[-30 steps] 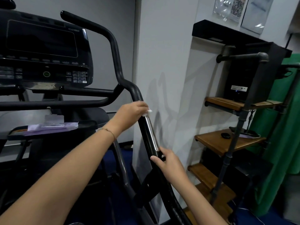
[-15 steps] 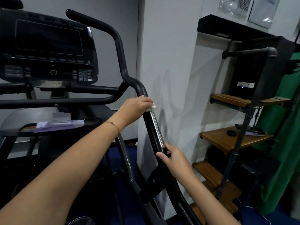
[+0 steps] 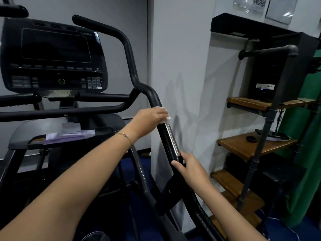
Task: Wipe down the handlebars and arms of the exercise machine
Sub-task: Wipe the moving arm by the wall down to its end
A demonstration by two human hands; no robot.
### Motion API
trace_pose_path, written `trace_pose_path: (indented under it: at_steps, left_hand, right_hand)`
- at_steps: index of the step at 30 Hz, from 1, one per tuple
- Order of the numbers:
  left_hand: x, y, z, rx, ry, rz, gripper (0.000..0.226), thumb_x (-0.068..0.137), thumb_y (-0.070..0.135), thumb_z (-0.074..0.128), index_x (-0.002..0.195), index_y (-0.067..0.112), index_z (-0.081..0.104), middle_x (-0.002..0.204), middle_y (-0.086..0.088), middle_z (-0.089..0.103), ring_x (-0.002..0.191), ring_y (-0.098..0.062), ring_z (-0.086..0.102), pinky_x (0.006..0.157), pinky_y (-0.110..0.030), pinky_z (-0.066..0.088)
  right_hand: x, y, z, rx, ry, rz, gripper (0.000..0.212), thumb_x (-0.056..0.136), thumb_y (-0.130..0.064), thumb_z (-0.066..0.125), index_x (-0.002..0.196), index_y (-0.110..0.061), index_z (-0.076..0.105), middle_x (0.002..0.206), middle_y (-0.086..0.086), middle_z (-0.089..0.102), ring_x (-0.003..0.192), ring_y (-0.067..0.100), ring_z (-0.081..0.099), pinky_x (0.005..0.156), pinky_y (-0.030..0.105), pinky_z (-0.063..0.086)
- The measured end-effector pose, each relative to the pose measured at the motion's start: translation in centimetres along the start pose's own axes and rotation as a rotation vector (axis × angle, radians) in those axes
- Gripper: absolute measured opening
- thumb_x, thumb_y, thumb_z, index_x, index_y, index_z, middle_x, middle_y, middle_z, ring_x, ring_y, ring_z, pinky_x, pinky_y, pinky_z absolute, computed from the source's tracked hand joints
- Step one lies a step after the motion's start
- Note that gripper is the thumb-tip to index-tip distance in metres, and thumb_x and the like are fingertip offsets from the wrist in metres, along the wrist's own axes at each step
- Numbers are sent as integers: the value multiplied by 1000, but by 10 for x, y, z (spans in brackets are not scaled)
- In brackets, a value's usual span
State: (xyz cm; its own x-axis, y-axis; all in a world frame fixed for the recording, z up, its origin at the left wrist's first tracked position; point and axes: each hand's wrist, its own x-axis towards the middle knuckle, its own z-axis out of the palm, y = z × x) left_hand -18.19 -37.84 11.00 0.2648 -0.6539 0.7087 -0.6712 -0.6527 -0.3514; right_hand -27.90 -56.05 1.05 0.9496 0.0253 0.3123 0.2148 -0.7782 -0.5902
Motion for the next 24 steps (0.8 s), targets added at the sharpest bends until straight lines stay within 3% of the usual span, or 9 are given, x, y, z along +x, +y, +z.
trace_pose_path:
  at_steps: [4, 9, 11, 14, 17, 21, 24]
  left_hand:
    - [-11, 25, 6, -53, 2, 23, 23, 73, 1, 76, 94, 10, 73, 97, -3, 70, 82, -18, 70, 51, -31, 58]
    - [-55, 62, 29, -178, -22, 221, 34, 71, -1, 78, 102, 8, 71, 107, 0, 70, 106, -19, 65, 67, -29, 59]
    - [-39, 50, 25, -131, -59, 266, 27, 72, 2, 77, 97, 8, 72, 101, -2, 71, 97, -19, 68, 66, -29, 59]
    - [7, 24, 6, 46, -226, 132, 12, 83, 7, 65, 93, 11, 69, 95, -1, 69, 85, -19, 68, 63, -35, 59]
    - [37, 11, -6, 284, -472, -39, 22, 92, 4, 46, 103, 13, 63, 100, 1, 62, 92, -19, 64, 74, -34, 55]
    - [27, 51, -1, 159, -548, -68, 21, 94, 9, 45, 101, 14, 64, 98, 2, 64, 90, -17, 64, 76, -34, 55]
    - [4, 81, 3, -57, -486, -175, 25, 96, 23, 46, 105, 17, 68, 106, 3, 63, 103, -17, 56, 80, -32, 50]
  right_hand:
    - [-1, -3, -1, 9, 8, 3, 30, 91, -43, 52, 117, -27, 55, 104, -3, 57, 96, 16, 55, 80, 38, 50]
    - [-1, -5, 0, 48, 25, 60, 32, 88, -41, 57, 110, -19, 58, 96, -3, 57, 92, 17, 56, 74, 33, 47]
    - [-1, -5, 0, 111, 29, 116, 30, 85, -42, 61, 107, -20, 61, 93, -3, 62, 91, 18, 60, 75, 33, 49]
    - [-3, -6, -2, 120, 23, 166, 30, 85, -46, 60, 102, -21, 63, 88, -3, 67, 87, 19, 63, 77, 36, 52]
    - [-4, -8, -4, 98, 4, 177, 30, 85, -48, 59, 101, -22, 64, 85, -3, 67, 85, 19, 63, 76, 37, 53]
    - [-4, -9, -6, 147, 0, 203, 33, 83, -43, 64, 108, -21, 63, 86, -3, 64, 87, 18, 63, 79, 34, 52]
    - [-8, -12, -13, 497, 140, 165, 33, 86, -24, 65, 117, -14, 58, 90, -9, 57, 82, 6, 56, 71, 11, 46]
